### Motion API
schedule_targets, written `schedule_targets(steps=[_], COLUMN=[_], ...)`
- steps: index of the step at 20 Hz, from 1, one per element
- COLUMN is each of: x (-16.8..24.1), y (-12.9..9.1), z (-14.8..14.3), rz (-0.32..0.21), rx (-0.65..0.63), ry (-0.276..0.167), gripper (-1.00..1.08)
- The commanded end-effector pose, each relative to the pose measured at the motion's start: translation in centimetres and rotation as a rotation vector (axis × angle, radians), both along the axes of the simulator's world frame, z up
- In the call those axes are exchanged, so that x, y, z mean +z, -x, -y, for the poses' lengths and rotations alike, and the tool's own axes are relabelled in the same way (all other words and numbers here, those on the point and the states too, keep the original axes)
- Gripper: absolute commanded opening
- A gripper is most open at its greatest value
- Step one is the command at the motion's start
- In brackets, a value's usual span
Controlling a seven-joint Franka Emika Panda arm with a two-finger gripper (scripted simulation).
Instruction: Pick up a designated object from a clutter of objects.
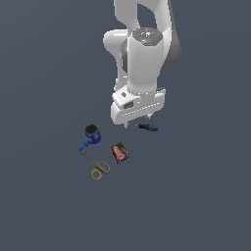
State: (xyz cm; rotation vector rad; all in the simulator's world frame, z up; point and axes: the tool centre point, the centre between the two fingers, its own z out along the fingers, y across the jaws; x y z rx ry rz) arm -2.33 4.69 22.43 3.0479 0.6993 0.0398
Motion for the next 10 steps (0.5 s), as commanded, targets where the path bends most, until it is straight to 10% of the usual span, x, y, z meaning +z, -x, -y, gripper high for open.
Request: schedule_targets(steps=[1, 10], x=[-2.1, -8.9], y=[1.1, 5.8], z=[-0.5, -2.1], rz=[-0.003, -0.016], rx=[0.081, 0.376], ry=[0.005, 0.013], gripper=[1.0, 1.0])
